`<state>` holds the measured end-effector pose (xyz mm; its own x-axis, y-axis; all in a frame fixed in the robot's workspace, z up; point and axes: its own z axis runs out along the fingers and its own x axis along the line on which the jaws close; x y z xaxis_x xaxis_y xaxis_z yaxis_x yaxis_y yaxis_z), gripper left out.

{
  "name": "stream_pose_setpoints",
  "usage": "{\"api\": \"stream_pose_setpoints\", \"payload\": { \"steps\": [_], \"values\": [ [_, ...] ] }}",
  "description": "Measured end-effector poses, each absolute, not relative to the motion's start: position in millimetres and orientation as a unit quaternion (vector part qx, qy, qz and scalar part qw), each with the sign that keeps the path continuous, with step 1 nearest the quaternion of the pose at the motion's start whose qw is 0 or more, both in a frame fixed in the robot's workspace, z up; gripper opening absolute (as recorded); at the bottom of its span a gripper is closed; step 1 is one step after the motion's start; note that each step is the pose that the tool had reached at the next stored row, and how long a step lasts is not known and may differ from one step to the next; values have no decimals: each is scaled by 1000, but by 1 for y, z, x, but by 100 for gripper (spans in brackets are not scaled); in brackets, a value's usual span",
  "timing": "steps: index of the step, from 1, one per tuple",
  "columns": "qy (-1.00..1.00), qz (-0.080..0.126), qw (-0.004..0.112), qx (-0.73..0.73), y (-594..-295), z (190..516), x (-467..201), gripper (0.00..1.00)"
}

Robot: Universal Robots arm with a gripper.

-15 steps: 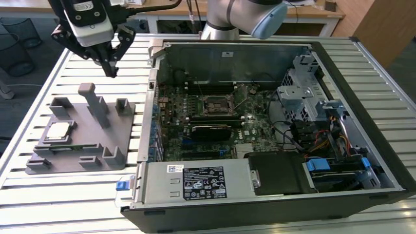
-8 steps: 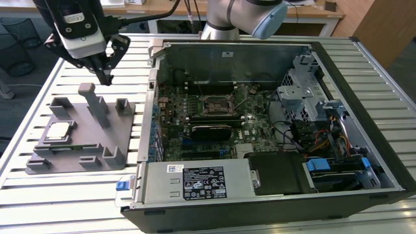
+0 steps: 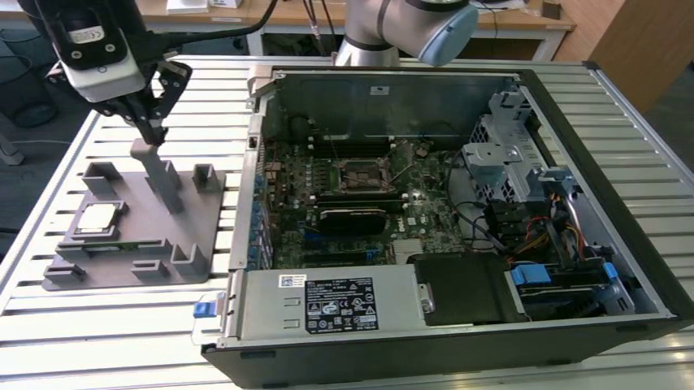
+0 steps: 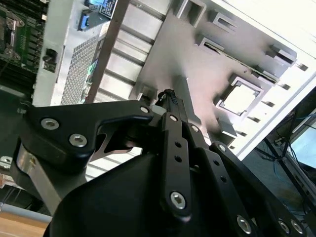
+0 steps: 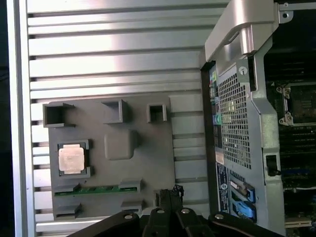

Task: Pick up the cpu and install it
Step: 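Reach for the cpu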

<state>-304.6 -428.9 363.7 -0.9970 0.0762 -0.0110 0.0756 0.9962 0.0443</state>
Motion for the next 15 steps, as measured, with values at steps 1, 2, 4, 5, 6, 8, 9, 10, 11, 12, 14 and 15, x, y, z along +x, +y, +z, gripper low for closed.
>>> {"api": "stream_pose_setpoints", "payload": {
  "steps": [1, 2, 4, 5, 6, 8, 9, 10, 11, 12, 14, 15],
  "values": [
    [999, 22, 6, 38, -429, 364, -308, 11],
    [999, 22, 6, 38, -429, 364, -312, 11],
    [999, 22, 6, 38, -428, 363, -319, 11],
    [999, 22, 6, 38, -428, 362, -324, 11],
    [999, 22, 6, 38, -428, 361, -328, 11],
    [999, 22, 6, 38, -428, 360, -336, 11],
    [999, 22, 6, 38, -427, 359, -340, 11],
    [999, 22, 6, 38, -427, 357, -343, 11],
    [999, 22, 6, 38, -427, 356, -346, 11],
    [999, 21, 5, 38, -427, 354, -348, 11],
    [999, 20, 5, 38, -427, 351, -354, 11],
    [999, 20, 4, 38, -427, 349, -358, 11]
  ]
}}
